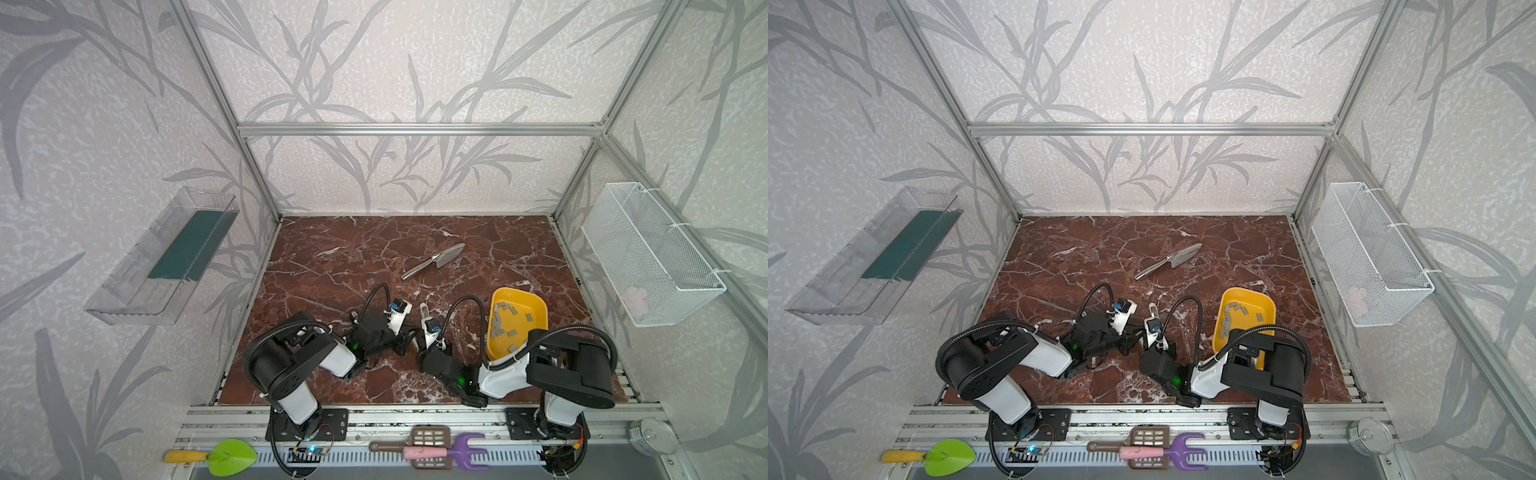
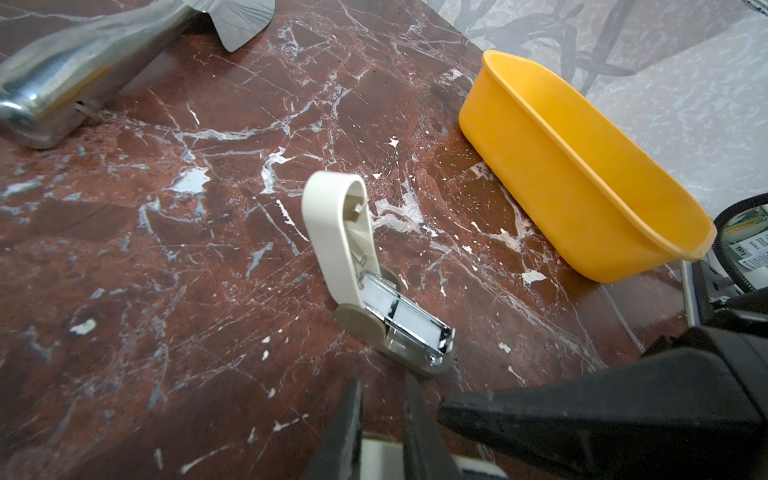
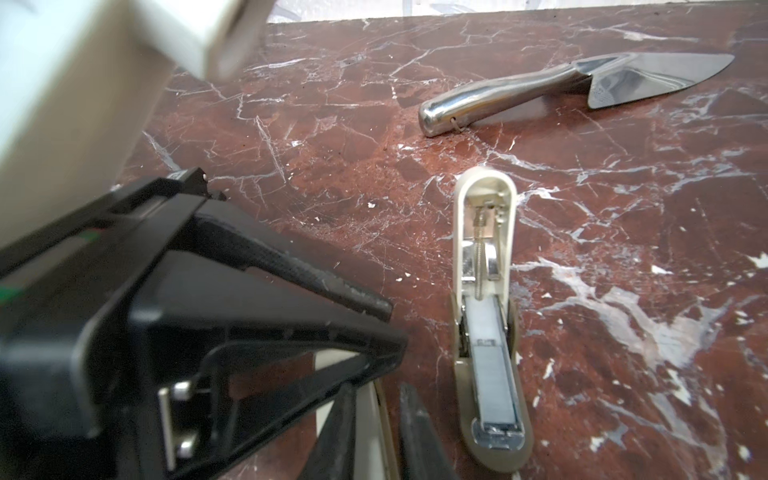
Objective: Load the staples into the stapler
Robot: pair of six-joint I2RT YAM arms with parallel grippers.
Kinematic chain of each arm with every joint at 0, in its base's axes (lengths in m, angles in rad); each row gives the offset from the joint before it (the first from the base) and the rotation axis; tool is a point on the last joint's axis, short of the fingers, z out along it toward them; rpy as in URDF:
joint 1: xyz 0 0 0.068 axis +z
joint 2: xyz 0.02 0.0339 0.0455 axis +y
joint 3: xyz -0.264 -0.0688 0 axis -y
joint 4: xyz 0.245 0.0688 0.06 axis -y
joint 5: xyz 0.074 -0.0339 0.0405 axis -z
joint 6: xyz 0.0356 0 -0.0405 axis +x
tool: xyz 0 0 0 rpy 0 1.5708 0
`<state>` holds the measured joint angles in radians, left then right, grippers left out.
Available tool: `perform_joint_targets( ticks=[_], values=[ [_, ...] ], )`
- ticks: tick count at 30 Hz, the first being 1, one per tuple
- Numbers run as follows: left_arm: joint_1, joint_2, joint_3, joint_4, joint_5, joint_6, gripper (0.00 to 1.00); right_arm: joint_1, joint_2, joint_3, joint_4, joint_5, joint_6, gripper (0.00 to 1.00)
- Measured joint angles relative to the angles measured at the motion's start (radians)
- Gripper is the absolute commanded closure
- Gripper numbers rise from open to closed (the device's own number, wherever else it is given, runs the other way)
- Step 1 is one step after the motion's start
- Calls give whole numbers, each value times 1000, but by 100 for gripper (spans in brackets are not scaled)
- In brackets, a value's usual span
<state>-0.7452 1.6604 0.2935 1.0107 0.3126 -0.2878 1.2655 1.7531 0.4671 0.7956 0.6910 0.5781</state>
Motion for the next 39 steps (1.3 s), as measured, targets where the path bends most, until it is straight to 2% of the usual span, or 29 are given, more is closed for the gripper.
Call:
perform_joint_targets(
  ticks=[6, 12, 18, 21, 26, 30, 35, 39],
  values=[
    [-2, -21, 10, -46, -8, 0, 77, -1, -32, -5, -21, 3, -20, 64],
    [-8, -151, 98, -255, -74, 20, 72, -3, -209, 10, -223, -9, -96, 52],
    [-8, -237, 143, -375, -149, 31, 66, -15, -348, 16, -314, -1, -123, 44],
    [-7, -248, 146, -418, -173, 30, 64, -48, -362, -12, -334, -10, -106, 39],
    [-7, -249, 170, -481, -197, 16, 61, -108, -307, -101, -333, -48, -81, 23],
    [-7, -249, 198, -504, -216, 3, 60, -122, -230, -123, -320, -89, -74, 22],
    [-6, -249, 211, -524, -227, -3, 59, -145, -139, -104, -197, -125, -71, 22],
    [-5, -249, 211, -534, -236, -6, 58, -160, -72, -81, -115, -128, -79, 30]
  ],
)
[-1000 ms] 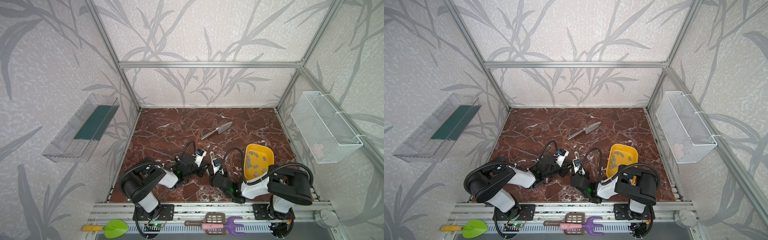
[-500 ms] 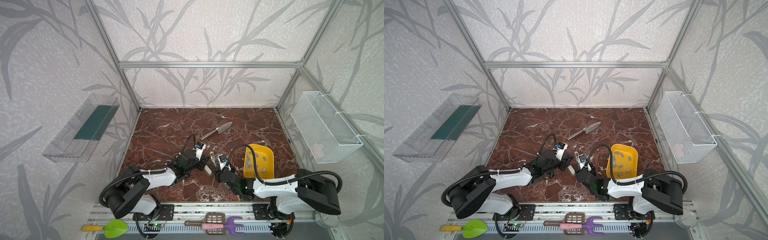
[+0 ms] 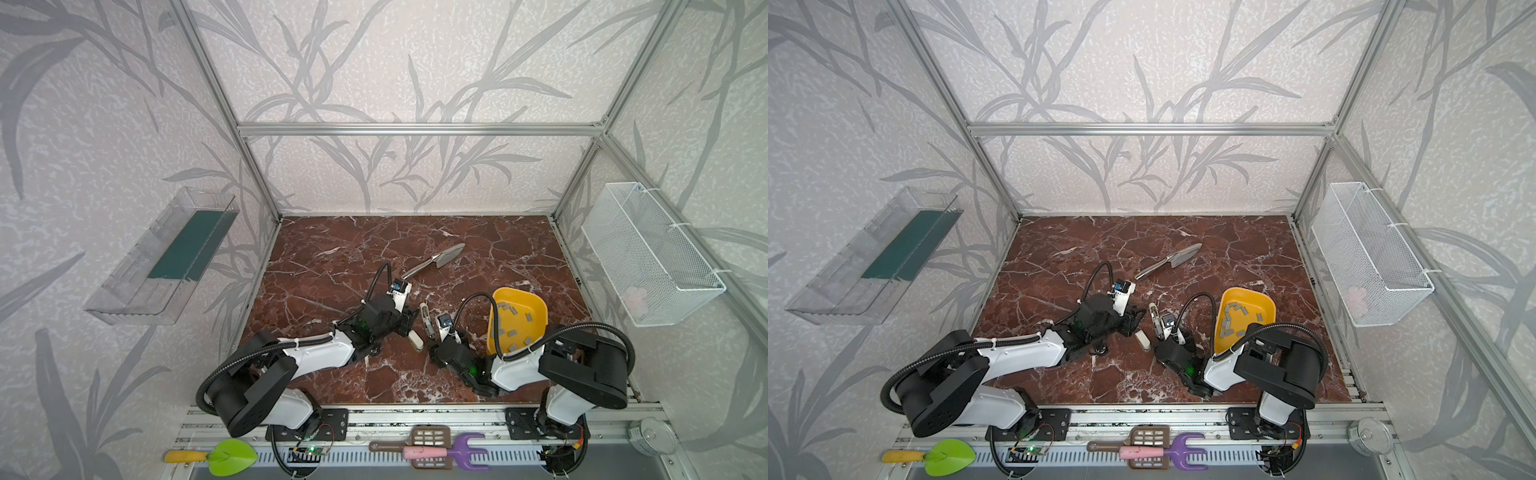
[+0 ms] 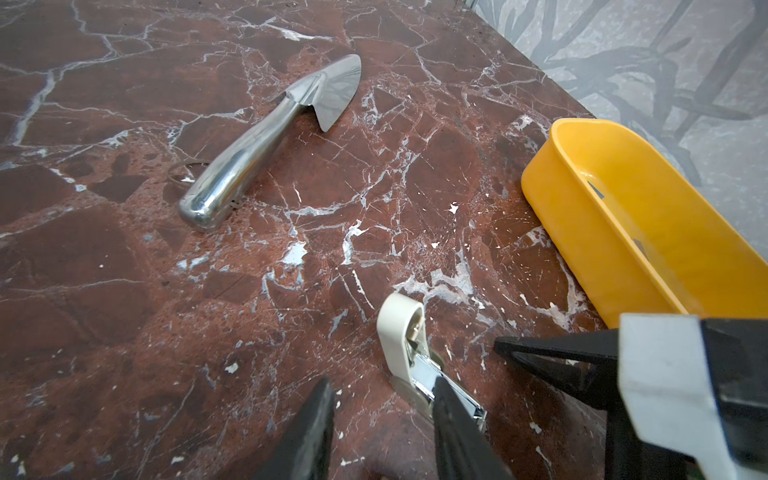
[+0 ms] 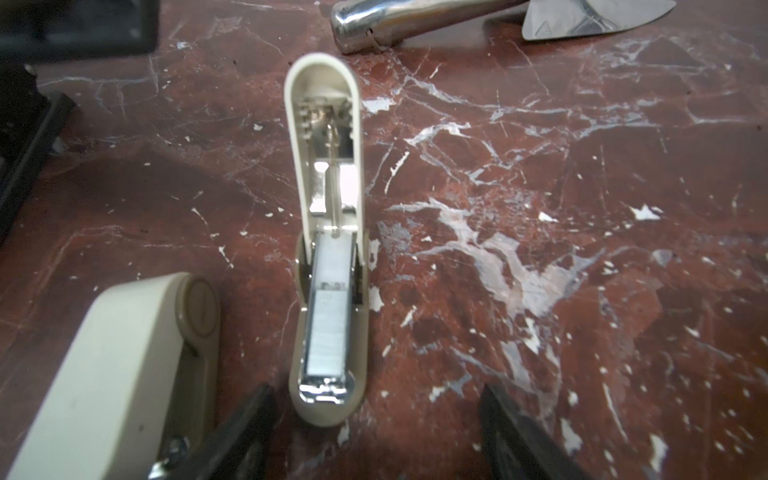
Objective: Load the staples into the stapler
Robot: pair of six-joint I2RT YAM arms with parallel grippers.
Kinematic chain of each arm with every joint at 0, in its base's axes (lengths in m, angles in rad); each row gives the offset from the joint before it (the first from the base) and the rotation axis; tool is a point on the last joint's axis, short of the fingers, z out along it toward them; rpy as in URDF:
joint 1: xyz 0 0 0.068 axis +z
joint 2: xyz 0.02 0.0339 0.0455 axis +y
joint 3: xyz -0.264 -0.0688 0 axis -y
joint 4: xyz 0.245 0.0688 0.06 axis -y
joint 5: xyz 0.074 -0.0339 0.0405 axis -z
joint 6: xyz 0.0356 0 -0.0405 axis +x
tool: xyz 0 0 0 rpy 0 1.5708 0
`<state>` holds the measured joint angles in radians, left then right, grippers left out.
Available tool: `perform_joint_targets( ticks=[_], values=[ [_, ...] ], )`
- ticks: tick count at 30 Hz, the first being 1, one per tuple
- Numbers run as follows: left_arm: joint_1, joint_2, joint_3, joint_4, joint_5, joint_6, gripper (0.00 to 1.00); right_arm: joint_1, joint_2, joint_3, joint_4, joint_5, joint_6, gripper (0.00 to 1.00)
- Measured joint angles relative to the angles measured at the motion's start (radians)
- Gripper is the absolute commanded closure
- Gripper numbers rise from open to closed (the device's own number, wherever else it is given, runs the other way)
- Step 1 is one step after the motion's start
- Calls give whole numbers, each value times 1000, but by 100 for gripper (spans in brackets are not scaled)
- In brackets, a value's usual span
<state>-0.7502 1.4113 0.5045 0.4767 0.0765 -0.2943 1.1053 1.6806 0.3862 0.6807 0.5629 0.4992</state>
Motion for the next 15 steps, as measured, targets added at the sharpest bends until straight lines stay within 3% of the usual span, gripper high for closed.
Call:
perform_joint_targets(
  ticks=[2, 4, 6, 15],
  values=[
    [7, 0, 1, -2, -3, -7, 56, -8, 18, 3, 31, -1, -10, 36],
    [17, 2, 6, -8, -3, -20, 56, -12, 32, 2, 63, -7, -21, 50],
    [37, 16, 21, -11, 3, -38, 57, -14, 45, -4, 101, -19, -34, 58],
    [181, 198, 88, 25, 106, -153, 63, -19, 84, -17, 205, -50, -68, 60]
  ],
)
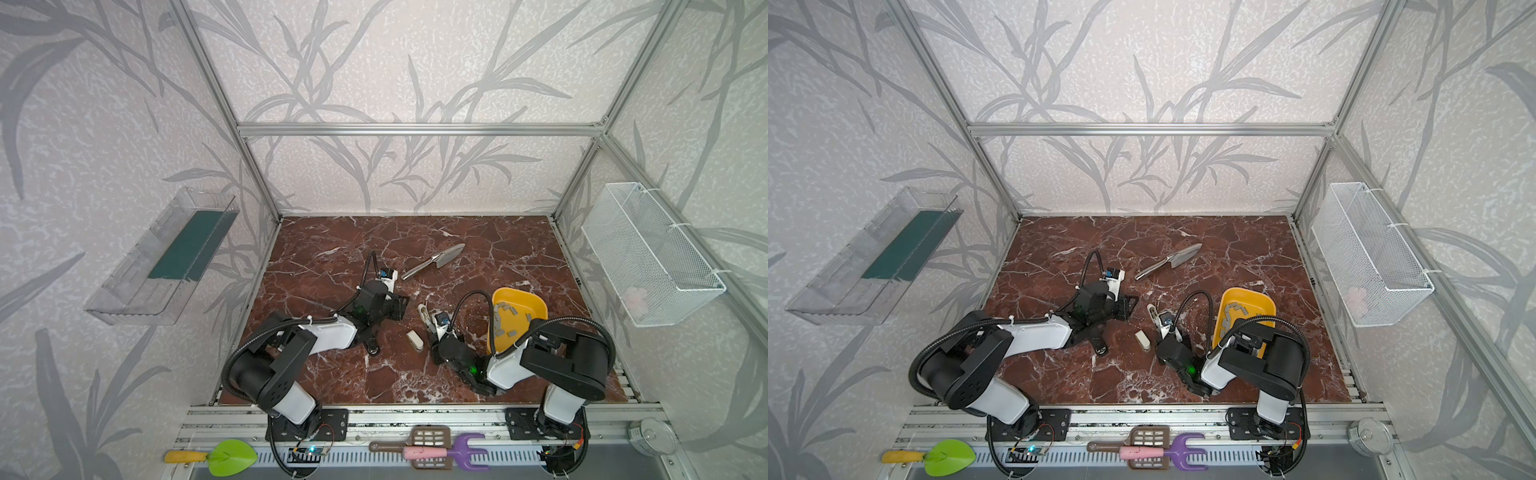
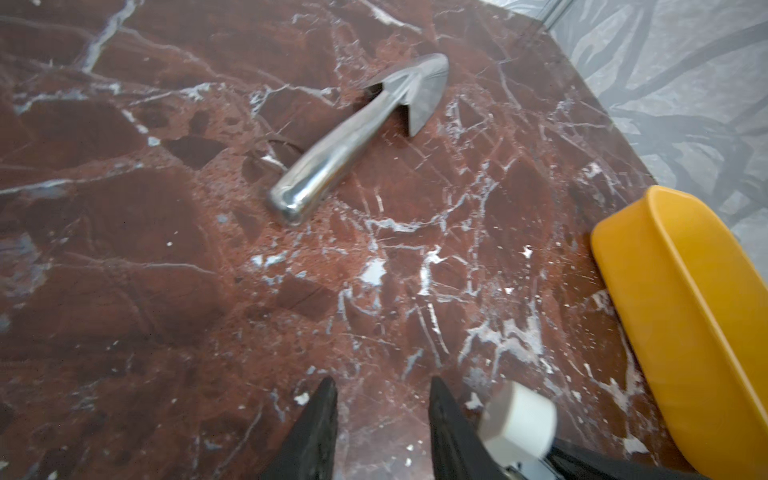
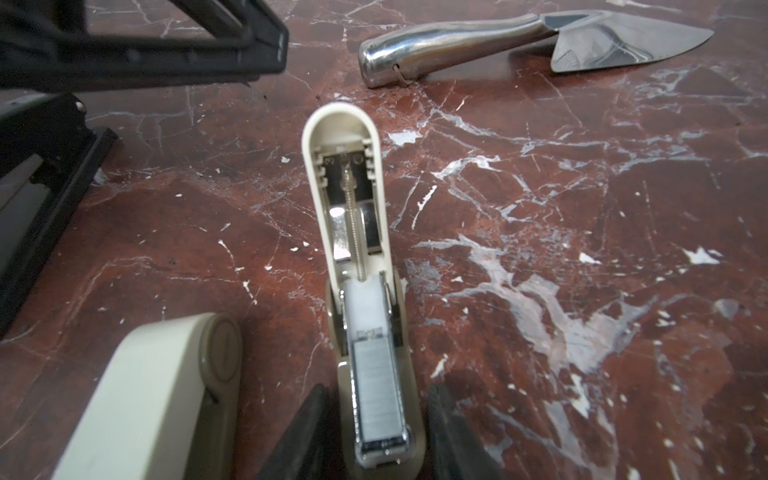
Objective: Load the staples into the stapler
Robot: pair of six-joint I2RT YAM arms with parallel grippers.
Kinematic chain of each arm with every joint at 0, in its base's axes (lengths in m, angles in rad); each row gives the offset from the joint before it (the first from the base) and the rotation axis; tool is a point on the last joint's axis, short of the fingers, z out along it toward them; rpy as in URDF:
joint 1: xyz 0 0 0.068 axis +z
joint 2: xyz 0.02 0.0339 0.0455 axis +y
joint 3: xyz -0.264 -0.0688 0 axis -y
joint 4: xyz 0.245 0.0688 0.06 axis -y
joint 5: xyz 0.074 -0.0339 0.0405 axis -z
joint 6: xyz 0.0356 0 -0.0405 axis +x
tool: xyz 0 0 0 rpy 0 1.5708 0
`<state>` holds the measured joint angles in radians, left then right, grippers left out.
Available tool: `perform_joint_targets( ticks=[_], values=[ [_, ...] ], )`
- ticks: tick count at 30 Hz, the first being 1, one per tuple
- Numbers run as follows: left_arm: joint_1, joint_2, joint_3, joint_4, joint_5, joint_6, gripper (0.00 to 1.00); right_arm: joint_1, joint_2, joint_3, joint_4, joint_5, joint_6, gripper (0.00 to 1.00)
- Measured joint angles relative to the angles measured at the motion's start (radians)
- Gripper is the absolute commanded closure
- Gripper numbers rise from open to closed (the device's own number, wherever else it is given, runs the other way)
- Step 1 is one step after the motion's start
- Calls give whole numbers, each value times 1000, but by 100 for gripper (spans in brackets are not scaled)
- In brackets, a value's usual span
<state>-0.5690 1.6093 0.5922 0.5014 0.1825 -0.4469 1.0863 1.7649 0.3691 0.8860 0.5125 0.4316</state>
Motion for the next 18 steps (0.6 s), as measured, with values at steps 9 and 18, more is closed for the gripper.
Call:
perform_joint_targets(
  ticks=[9, 18],
  values=[
    [6, 154, 115, -16, 78, -17, 65, 0, 4, 0, 13, -18, -18, 62],
    [-71, 147, 116, 1, 153, 37, 65, -2, 8, 0, 23, -23, -17, 63]
  ],
)
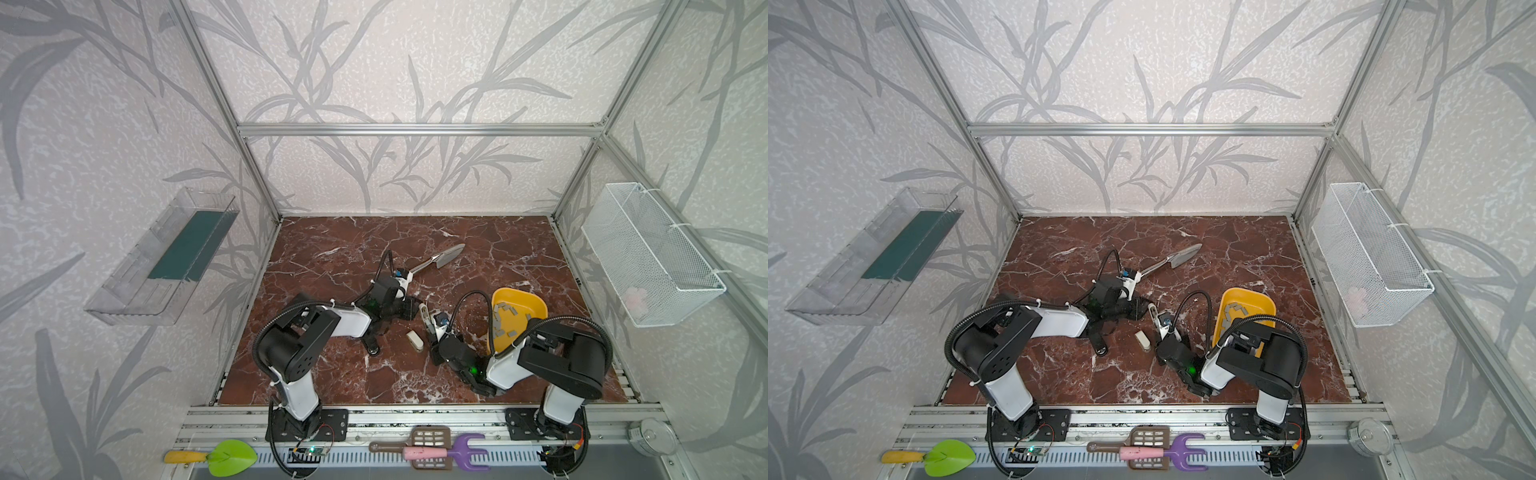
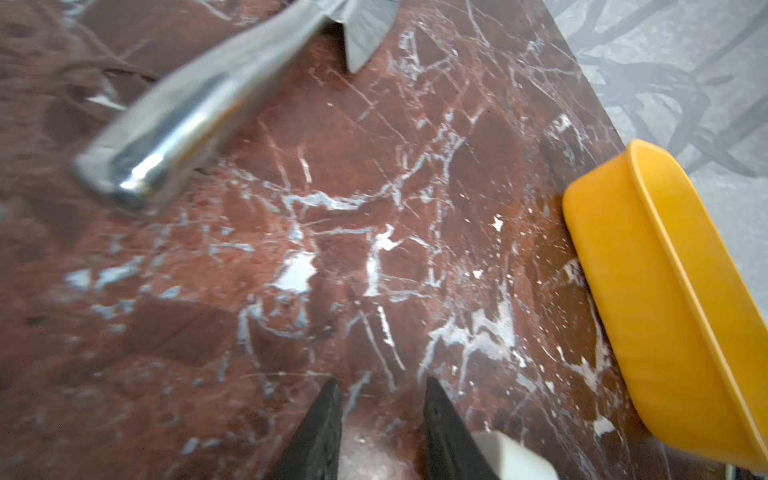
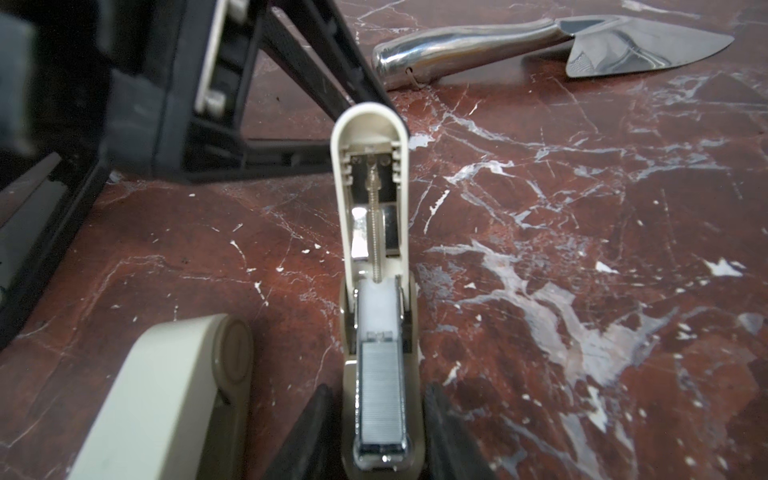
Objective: Load the staples into the stapler
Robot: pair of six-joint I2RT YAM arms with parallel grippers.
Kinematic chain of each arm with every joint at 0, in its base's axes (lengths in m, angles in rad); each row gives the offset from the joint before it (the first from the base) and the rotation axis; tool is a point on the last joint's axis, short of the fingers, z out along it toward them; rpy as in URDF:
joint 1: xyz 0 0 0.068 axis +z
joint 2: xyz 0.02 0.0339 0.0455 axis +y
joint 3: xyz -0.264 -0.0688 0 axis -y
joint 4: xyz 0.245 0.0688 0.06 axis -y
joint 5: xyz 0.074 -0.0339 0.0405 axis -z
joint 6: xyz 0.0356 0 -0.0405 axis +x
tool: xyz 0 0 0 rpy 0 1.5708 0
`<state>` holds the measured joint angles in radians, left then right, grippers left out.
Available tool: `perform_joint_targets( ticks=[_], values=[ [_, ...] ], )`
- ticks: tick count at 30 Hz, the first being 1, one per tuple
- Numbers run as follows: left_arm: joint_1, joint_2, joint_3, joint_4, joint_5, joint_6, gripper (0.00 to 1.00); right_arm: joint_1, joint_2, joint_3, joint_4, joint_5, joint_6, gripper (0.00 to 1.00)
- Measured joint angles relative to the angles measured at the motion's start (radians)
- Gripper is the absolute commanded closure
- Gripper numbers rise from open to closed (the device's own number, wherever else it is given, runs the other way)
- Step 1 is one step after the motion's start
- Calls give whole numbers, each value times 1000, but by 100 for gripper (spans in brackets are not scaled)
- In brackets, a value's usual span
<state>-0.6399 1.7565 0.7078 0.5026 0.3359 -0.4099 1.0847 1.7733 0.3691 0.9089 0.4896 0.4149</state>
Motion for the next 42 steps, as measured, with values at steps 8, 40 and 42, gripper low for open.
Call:
perform_joint_targets(
  ticks=[8, 40, 42],
  values=[
    [-68, -3, -32, 39, 4, 48, 67, -5, 2, 0, 8, -3, 4, 63],
    [-49, -231, -208, 81, -240, 38, 63, -18, -91, -45, -79, 1, -93, 40],
    [-45, -230, -208, 81, -238, 34, 63, -27, -80, -45, -58, -15, -105, 40]
  ],
)
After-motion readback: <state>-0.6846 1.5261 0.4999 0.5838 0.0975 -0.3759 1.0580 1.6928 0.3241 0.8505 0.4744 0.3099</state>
